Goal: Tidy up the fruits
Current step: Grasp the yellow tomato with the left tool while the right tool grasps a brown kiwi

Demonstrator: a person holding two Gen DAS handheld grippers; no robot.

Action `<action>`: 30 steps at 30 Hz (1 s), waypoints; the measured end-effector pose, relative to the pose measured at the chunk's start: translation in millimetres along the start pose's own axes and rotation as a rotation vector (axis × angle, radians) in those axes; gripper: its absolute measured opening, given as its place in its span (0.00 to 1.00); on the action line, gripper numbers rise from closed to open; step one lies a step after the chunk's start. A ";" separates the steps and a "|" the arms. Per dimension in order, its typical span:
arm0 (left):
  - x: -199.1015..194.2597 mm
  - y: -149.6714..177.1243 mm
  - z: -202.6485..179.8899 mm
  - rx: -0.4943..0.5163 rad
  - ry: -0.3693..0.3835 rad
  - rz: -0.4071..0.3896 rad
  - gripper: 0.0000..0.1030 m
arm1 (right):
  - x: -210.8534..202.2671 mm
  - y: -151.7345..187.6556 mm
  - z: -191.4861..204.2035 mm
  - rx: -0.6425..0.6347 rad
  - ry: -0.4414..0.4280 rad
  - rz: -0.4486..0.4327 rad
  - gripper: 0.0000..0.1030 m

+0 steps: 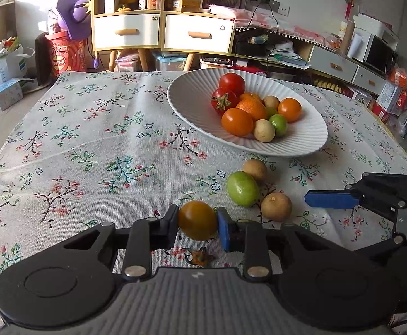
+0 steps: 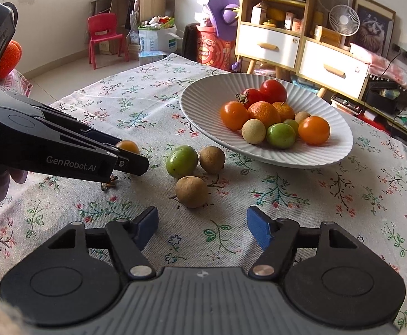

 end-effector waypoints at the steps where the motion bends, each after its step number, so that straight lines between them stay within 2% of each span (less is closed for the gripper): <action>1: -0.5 -0.1 -0.2 0.000 0.002 0.003 0.21 | 0.5 -0.8 0.8 -0.004 -0.006 0.002 0.56; 6: -4.3 0.6 -3.0 0.002 0.015 0.009 0.21 | 3.1 -4.1 0.0 -0.015 -0.023 0.003 0.50; 11: -8.6 -0.4 -2.3 0.002 0.017 0.006 0.21 | 4.2 -7.1 0.4 -0.013 -0.020 0.000 0.37; 15: -5.7 0.7 -0.7 -0.010 0.013 0.046 0.21 | 4.7 -8.4 0.4 -0.014 -0.022 0.000 0.34; 18: -4.6 1.6 1.7 -0.039 0.016 0.073 0.21 | 4.7 -10.4 -0.6 -0.004 -0.037 0.001 0.30; 20: -5.8 1.0 3.3 -0.055 0.019 0.076 0.21 | 4.9 -11.2 -0.6 -0.001 -0.049 0.005 0.23; 24: -12.1 -1.0 3.8 -0.065 0.029 0.067 0.21 | 1.9 -11.0 -6.4 0.042 -0.080 0.030 0.23; 30: -17.7 -4.2 2.0 -0.057 0.052 0.047 0.21 | -9.5 -10.5 -16.7 0.105 -0.070 0.029 0.23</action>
Point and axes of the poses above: each gripper's, at about its wrist camera, not at the fingertips, and x roughly the way its jaws point, z to its left, y to its underside, the point moved 2 cm from there along x, roughly the way its jaws point, and after that the axes turned 3 degrees about x, right-handed, at the moved point
